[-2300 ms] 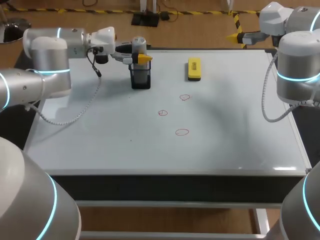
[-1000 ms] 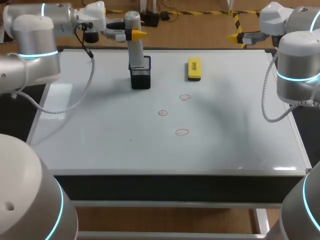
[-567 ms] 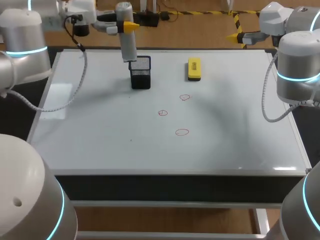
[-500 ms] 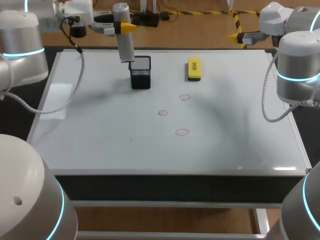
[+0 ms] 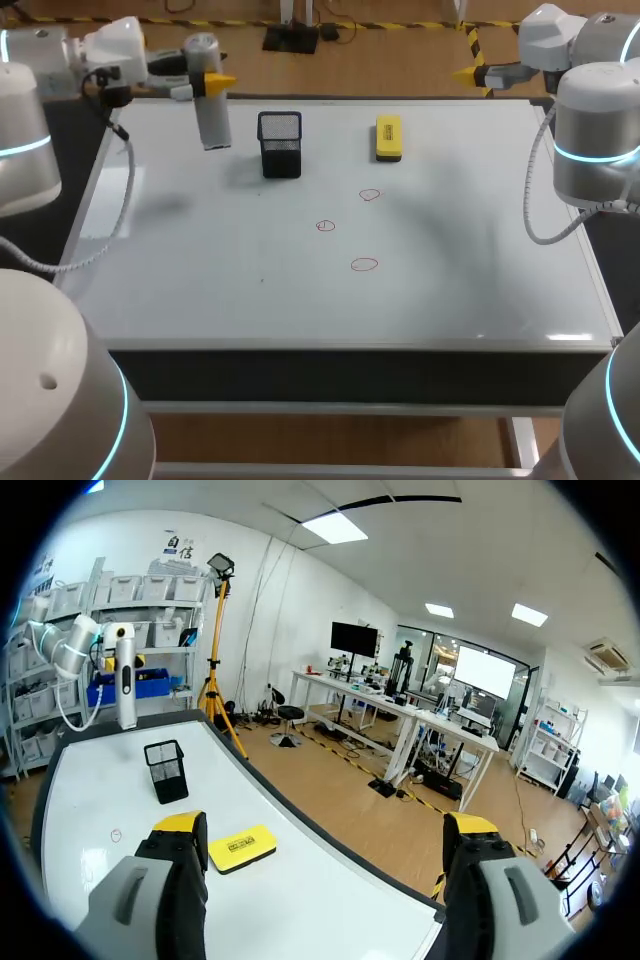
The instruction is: Pick up the inspection probe, press it on each red-marked spot on the whiteboard one by one, put down the probe, pick up the eraser, and wipe off all the red marks.
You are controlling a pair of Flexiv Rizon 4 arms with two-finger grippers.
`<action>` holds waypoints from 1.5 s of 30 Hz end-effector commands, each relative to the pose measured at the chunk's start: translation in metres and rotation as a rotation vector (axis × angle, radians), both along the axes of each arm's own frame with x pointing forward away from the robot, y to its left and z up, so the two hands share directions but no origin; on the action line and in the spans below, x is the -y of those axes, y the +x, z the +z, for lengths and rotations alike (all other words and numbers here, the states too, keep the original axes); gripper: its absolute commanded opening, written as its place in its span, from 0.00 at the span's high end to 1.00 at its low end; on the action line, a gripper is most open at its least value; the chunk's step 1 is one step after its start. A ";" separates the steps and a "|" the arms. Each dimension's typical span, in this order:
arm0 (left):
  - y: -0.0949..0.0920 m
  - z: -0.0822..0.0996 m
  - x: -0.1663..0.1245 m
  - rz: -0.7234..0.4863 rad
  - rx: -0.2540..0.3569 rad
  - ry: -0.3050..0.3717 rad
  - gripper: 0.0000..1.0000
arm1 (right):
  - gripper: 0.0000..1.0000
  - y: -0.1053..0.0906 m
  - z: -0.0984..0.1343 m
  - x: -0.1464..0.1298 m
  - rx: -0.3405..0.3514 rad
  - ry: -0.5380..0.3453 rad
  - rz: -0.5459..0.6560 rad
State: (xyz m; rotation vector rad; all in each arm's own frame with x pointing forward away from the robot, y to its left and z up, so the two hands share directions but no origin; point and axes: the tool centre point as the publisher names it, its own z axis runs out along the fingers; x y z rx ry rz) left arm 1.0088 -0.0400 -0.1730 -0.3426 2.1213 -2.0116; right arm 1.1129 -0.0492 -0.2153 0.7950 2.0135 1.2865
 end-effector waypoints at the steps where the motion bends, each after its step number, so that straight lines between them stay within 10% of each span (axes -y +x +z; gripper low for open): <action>1: -0.024 -0.007 -0.016 0.104 0.043 -0.020 1.00 | 0.00 0.000 0.000 0.000 0.001 0.001 0.001; 30: -0.034 -0.049 -0.048 0.170 0.007 0.009 1.00 | 0.00 0.000 0.000 0.000 0.001 0.001 0.001; 38: -0.034 -0.049 -0.048 0.170 0.007 0.009 1.00 | 0.00 0.043 -0.008 -0.032 -0.073 -0.158 0.575; 45: -0.034 -0.049 -0.048 0.170 0.007 0.009 1.00 | 0.00 0.047 -0.030 -0.052 -0.161 -0.502 1.010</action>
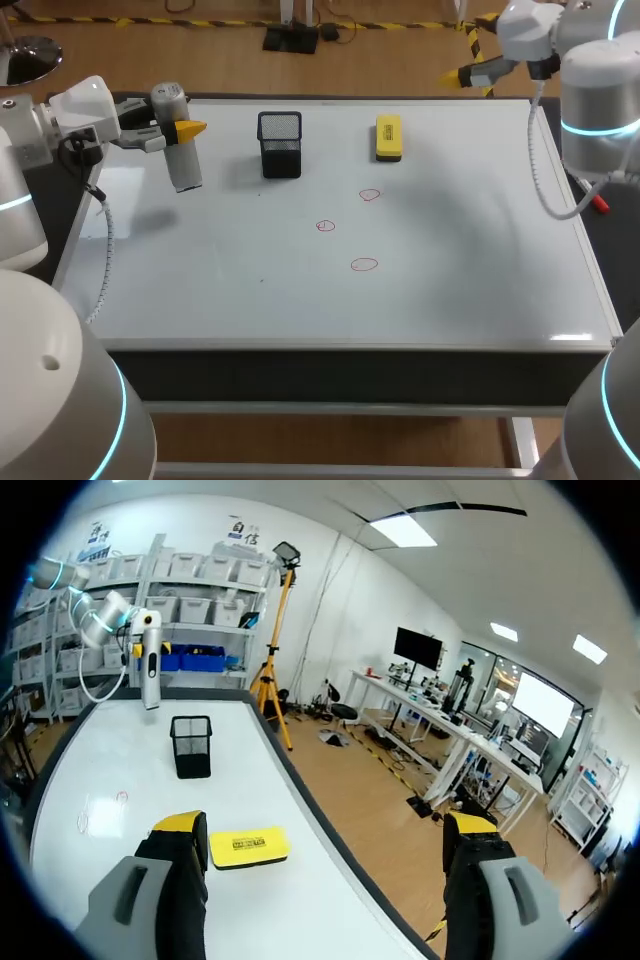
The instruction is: Pick up the inspection probe, press it on each red-marked spot on the whiteboard one by one, put down the probe, pick up the eraser, and wipe off all the red marks.
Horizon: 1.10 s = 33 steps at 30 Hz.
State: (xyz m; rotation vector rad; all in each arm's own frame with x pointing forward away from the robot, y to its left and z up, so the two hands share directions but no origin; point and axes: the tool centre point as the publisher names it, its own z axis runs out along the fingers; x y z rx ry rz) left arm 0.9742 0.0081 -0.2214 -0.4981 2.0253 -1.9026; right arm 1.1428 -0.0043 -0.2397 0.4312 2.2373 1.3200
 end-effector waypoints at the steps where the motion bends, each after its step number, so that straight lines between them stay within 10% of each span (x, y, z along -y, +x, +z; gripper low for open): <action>1: 0.000 0.000 0.000 0.000 0.003 -0.002 1.00 | 0.00 0.018 -0.009 -0.009 -0.137 -0.497 0.742; 5: 0.000 0.000 0.000 0.000 0.003 -0.002 1.00 | 0.00 0.017 -0.022 -0.016 -0.086 -0.840 0.984; 11: 0.000 0.000 0.000 0.000 0.003 -0.002 1.00 | 0.00 0.021 -0.028 -0.030 0.018 -0.980 1.016; 33: 0.000 0.000 0.000 0.000 0.003 -0.002 1.00 | 0.00 0.031 -0.031 -0.042 0.042 -1.003 1.058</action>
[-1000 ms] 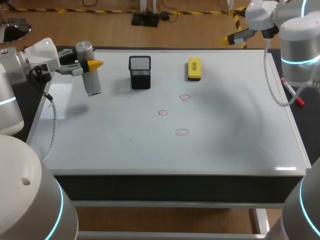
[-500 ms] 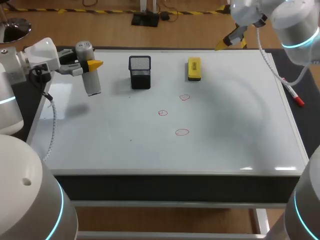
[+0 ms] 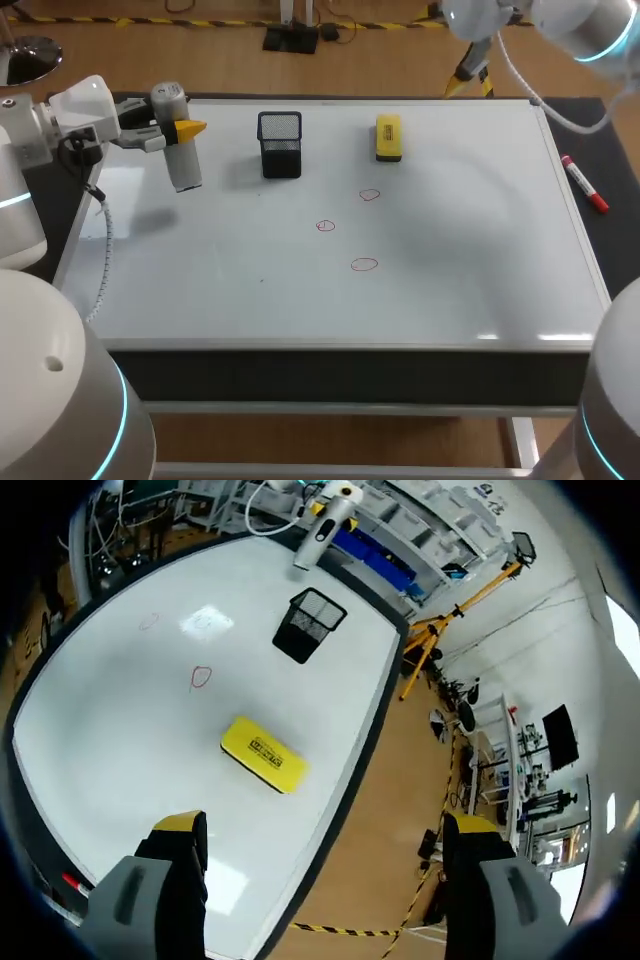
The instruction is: Pick up the inspection probe, press it on each red-marked spot on the whiteboard one by one, put down the probe, pick up the eraser, and wipe off all the red marks.
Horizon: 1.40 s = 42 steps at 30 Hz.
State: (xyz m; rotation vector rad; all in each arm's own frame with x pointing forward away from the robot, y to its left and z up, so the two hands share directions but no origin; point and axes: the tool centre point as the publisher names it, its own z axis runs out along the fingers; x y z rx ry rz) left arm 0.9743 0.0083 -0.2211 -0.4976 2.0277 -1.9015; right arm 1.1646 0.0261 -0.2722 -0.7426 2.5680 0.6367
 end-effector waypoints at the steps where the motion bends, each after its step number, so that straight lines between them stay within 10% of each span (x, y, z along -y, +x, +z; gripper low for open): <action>1: 0.000 0.000 0.000 0.001 0.004 -0.003 1.00 | 0.00 0.013 -0.001 -0.018 -0.150 -0.387 0.340; 11: 0.000 0.000 0.000 0.001 0.004 -0.003 1.00 | 0.00 0.008 -0.034 -0.065 -0.106 -0.628 0.778; 23: 0.000 0.000 0.000 0.001 0.004 -0.003 1.00 | 0.00 -0.002 -0.069 -0.066 -0.084 -0.916 0.970; 42: 0.000 0.000 0.000 0.001 0.004 -0.003 1.00 | 0.00 -0.037 -0.120 -0.057 -0.157 -0.928 1.008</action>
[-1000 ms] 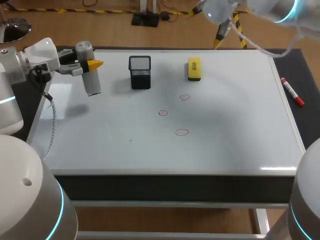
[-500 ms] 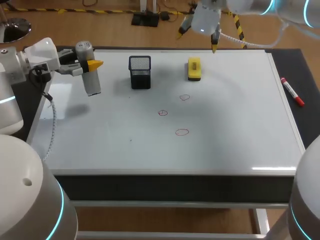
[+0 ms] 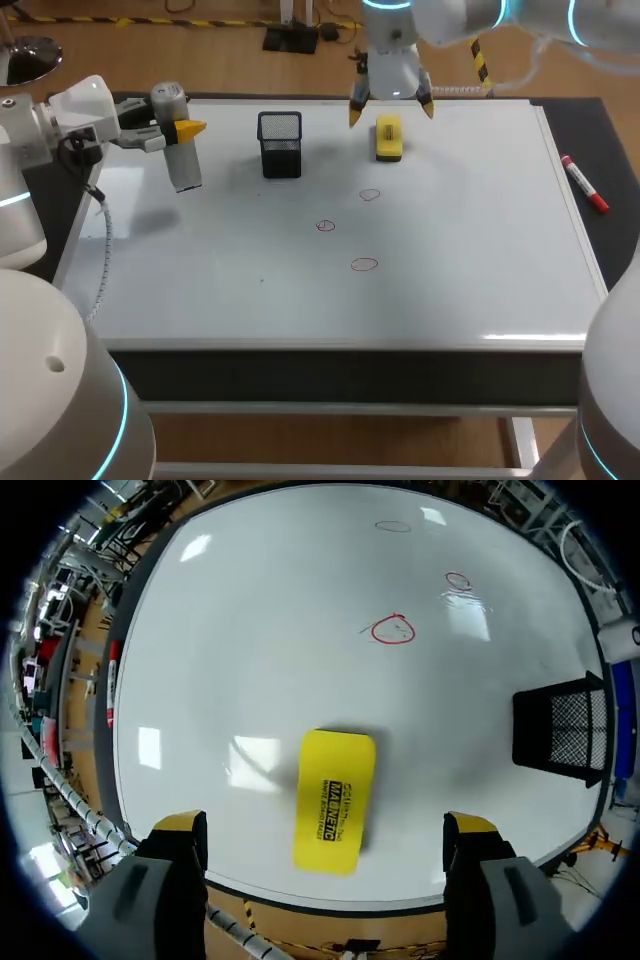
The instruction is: Pick up the inspection probe, press it on each red-marked spot on the whiteboard one by one, put down the probe, pick up the eraser, and wipe off all the red marks.
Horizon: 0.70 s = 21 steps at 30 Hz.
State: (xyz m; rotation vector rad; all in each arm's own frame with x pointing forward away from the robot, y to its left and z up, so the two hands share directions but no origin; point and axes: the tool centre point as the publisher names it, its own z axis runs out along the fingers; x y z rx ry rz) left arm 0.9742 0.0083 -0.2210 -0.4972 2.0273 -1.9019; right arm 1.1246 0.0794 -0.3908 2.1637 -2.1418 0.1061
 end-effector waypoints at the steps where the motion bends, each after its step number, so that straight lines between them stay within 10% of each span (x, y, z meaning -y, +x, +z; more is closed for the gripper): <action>1: 0.000 -0.001 0.000 0.001 0.003 -0.003 1.00 | 0.00 0.002 -0.002 -0.003 -0.029 -0.224 -0.017; 21: 0.000 -0.001 0.000 0.001 0.003 -0.003 1.00 | 0.00 -0.001 -0.015 0.004 -0.060 -0.110 -0.163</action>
